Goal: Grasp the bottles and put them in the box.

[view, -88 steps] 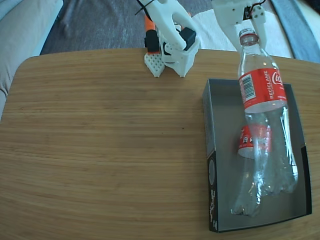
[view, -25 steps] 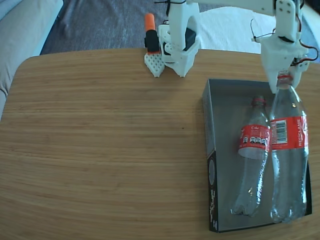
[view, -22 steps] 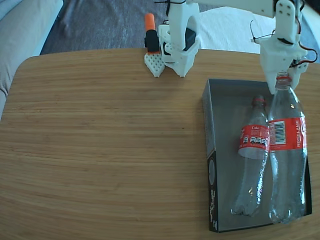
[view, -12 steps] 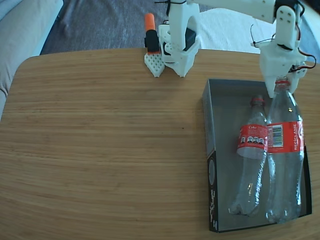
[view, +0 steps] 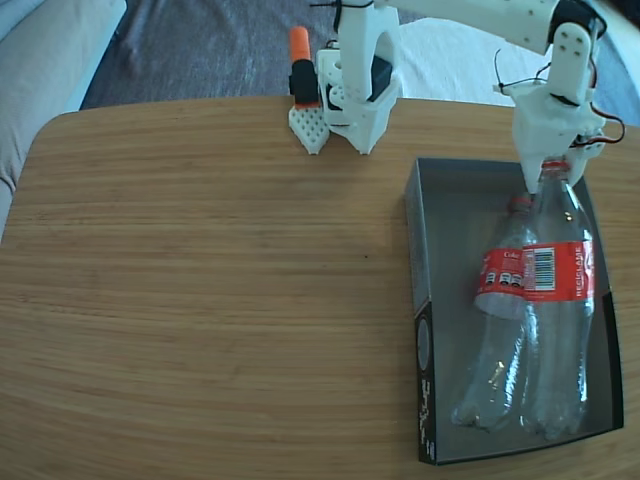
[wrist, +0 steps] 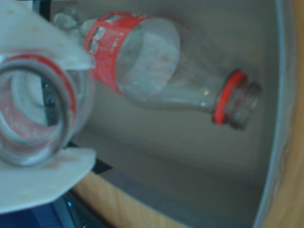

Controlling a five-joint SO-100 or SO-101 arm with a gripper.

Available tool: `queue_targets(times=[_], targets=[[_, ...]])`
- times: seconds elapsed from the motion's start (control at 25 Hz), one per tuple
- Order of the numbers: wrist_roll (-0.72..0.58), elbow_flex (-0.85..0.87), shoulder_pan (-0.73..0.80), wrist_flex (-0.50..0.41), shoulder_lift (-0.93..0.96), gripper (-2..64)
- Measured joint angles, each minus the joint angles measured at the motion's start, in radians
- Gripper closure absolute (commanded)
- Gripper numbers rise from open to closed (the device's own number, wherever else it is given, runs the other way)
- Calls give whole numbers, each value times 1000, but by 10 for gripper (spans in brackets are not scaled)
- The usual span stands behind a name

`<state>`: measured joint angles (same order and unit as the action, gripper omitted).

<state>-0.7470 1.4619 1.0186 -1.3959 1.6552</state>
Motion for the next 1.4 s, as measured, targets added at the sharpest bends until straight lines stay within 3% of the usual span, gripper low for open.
queue_targets(times=[0.52, 0.6, 0.8, 0.88, 1.0, 1.4], targets=[[0, 6, -6, 0, 0, 606], [-9, 6, -8, 0, 0, 551], [-32, 6, -9, 0, 0, 299], [-31, 6, -11, 0, 0, 238], [-31, 6, -11, -18, 0, 203], [14, 6, -32, -40, 0, 199]])
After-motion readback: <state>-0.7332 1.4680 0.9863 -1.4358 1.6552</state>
